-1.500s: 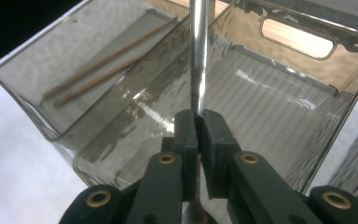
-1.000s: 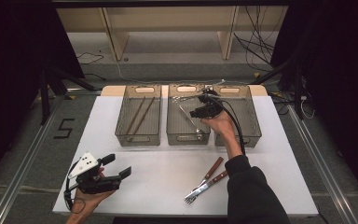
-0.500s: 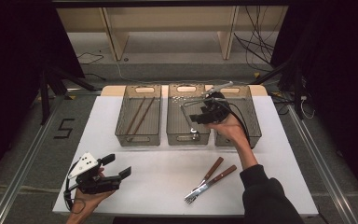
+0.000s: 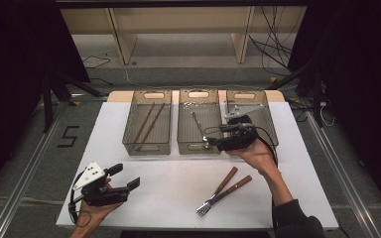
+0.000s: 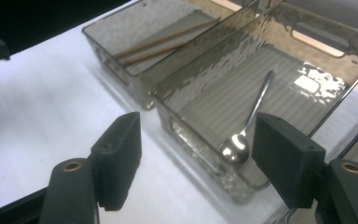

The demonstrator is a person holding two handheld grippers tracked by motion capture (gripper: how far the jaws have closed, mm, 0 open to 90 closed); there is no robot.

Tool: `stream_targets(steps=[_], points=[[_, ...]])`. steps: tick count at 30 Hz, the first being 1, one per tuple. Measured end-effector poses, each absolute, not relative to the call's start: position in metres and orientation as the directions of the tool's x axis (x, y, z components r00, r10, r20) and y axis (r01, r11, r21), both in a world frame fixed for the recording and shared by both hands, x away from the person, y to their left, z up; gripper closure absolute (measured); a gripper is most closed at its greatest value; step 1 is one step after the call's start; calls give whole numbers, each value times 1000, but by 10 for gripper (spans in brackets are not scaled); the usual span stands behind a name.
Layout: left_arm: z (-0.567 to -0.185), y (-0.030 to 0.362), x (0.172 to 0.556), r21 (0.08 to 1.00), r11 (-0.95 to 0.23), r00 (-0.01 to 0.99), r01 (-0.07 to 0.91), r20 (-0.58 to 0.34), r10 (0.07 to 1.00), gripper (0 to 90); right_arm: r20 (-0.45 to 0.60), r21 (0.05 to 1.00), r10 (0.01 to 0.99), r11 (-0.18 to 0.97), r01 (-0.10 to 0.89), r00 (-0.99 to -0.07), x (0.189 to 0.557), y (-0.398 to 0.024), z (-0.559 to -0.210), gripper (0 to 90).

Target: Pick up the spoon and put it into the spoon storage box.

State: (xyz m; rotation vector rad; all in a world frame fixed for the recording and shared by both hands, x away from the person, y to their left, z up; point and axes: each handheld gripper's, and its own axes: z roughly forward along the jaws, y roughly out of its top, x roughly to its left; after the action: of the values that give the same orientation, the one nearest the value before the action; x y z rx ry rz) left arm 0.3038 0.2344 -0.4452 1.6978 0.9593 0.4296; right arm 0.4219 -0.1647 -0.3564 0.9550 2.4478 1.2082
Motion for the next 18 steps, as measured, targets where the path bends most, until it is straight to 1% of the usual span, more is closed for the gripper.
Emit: stream_targets(steps=[7,14,18], points=[[-445,234,304,922,-82,607,379,-181,774,152,67,770,648,450,453,-758,407,-172,-370,333],[-445,234,304,921,-86,608,379,-179,773,152,80,758,663,445,478,-744,401,-180,-387,331],[-445,234,303,922,-86,610,377,-177,772,152,70,745,667,459,483,-742,399,-180,-396,332]])
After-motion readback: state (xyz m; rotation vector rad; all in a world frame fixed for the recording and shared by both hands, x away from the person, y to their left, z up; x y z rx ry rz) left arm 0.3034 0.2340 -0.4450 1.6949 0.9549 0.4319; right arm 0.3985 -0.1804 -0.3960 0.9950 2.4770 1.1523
